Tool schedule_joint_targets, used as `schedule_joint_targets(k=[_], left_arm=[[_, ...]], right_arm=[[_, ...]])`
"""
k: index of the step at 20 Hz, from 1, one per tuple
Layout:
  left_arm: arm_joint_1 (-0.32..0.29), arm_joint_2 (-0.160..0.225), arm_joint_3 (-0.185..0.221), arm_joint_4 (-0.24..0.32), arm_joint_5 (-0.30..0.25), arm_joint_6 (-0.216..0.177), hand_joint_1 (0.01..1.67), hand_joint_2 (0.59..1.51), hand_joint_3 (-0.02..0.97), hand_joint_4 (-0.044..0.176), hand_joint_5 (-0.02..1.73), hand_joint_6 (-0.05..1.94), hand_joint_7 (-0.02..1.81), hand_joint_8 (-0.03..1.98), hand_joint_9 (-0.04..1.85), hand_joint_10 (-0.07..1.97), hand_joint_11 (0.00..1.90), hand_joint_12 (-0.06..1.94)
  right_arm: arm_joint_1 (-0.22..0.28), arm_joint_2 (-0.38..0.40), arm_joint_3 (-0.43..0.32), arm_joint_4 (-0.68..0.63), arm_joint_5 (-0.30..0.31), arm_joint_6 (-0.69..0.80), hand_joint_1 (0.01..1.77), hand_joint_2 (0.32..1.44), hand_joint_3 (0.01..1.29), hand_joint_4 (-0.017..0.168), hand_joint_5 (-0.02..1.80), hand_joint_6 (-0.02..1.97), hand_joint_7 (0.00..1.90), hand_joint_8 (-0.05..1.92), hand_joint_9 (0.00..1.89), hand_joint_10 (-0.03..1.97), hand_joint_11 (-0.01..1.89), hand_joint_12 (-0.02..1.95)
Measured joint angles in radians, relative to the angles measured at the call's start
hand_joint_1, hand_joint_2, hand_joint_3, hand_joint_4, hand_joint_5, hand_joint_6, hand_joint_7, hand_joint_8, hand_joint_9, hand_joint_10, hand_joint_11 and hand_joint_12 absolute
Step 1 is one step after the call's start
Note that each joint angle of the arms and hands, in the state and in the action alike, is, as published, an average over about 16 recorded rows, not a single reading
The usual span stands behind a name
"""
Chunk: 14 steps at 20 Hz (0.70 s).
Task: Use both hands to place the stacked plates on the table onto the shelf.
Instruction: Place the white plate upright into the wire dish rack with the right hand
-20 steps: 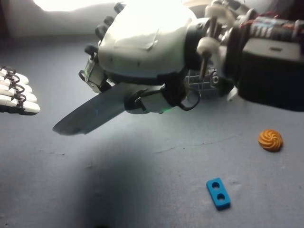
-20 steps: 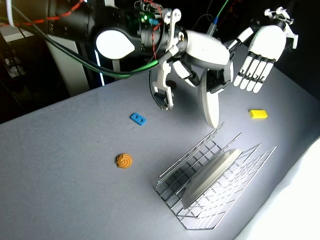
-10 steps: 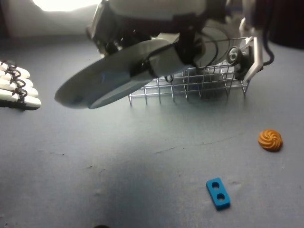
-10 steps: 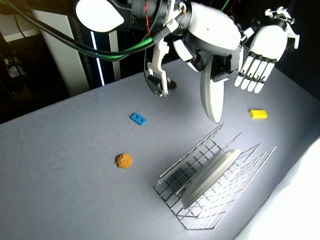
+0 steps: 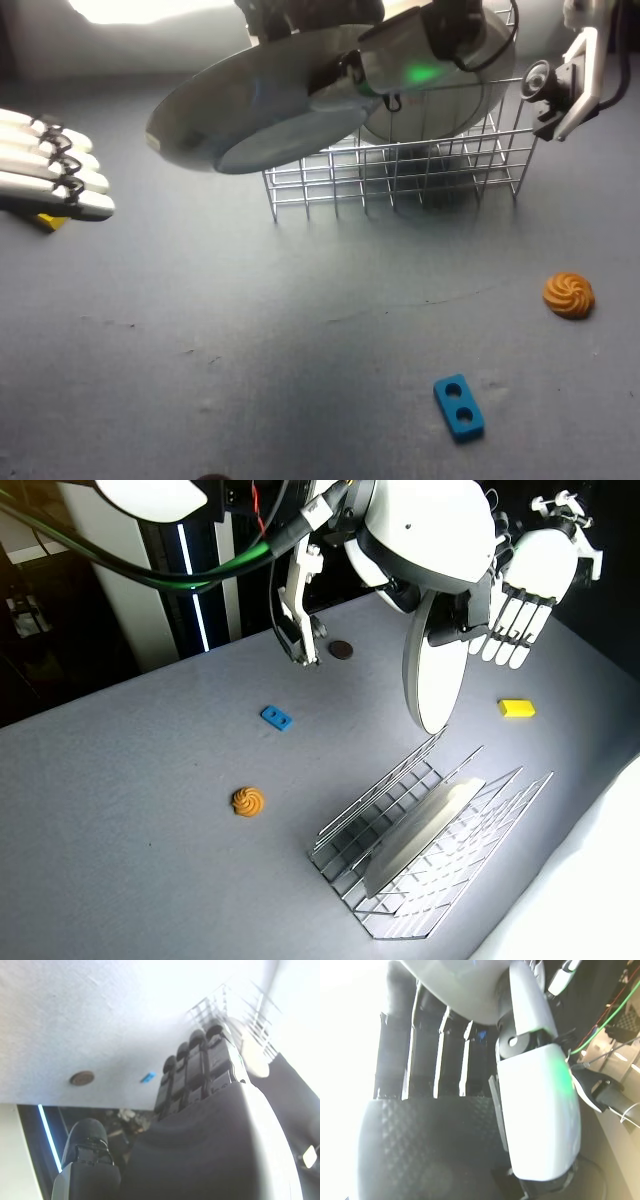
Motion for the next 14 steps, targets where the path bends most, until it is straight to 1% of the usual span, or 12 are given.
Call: schedule_joint_targets(k=[9, 14], left_arm=[[-0.018, -0.016, 0.002, 0.014, -0.005, -0.001, 0.02, 1.158, 0.02, 0.005, 0.02, 0.02, 0.06, 0.02, 0.05, 0.01, 0.03, 0.01], [-0.018, -0.019, 0.002, 0.019, -0.005, -0.001, 0.02, 1.158, 0.02, 0.005, 0.02, 0.02, 0.06, 0.02, 0.05, 0.01, 0.03, 0.01]], right_arm=[[-0.022, 0.013, 0.077, 0.058, 0.001, 0.009, 1.23, 1.05, 0.01, -0.008, 0.88, 0.85, 1.02, 1.07, 1.08, 1.04, 0.88, 1.46], [-0.039, 0.013, 0.129, 0.108, -0.017, 0.023, 1.23, 1.05, 0.01, -0.008, 0.89, 0.84, 1.02, 1.07, 1.08, 1.05, 0.88, 1.47]])
